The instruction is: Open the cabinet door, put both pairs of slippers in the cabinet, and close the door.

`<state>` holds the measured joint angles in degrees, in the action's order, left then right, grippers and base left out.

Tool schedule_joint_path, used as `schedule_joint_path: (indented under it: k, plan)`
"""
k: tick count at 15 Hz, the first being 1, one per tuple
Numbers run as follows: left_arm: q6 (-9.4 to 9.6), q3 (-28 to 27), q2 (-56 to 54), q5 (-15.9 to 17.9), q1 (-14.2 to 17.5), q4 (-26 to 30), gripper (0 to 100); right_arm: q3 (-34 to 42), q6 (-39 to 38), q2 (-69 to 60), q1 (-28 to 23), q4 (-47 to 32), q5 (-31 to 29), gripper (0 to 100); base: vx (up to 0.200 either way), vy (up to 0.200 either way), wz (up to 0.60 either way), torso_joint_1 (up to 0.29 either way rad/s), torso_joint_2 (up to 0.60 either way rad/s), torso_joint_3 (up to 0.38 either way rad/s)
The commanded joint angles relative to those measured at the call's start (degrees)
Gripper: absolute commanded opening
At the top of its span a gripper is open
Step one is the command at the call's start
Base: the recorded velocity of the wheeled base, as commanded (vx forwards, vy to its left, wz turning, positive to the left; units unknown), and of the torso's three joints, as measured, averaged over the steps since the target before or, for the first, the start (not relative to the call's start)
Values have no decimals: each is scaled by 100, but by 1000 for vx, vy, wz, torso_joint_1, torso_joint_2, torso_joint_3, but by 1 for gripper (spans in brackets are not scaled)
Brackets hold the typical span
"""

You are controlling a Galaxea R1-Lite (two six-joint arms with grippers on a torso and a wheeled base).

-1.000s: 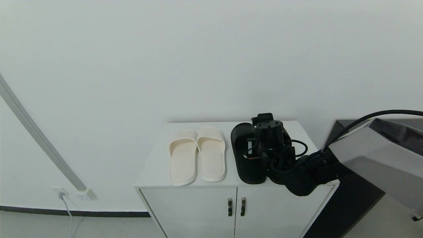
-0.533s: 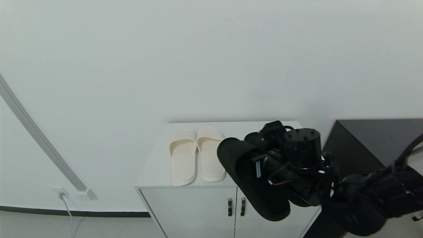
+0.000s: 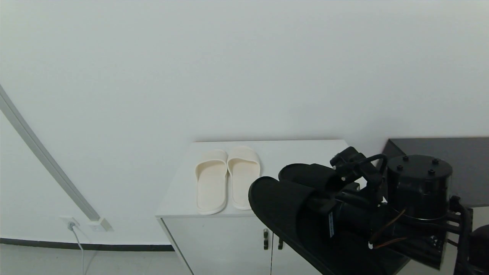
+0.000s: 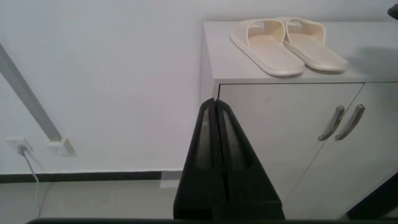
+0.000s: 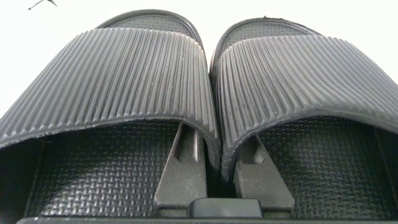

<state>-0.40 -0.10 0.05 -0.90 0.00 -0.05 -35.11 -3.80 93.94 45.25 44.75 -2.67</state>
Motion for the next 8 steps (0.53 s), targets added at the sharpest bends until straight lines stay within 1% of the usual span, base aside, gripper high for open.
schedule_joint_path:
  k: [1,5,8]
  plan:
    - [-4,1,4,-6,0,-4,0,48,20,-113,36,-2,12,0,0,0,0,0,0,0]
    - [-4,1,4,2,0,-4,0,110,55,-95,89,-2,12,0,0,0,0,0,0,0]
    - [-4,1,4,2,0,-4,0,127,55,-78,89,-2,12,0,-200,0,0,7,5,1]
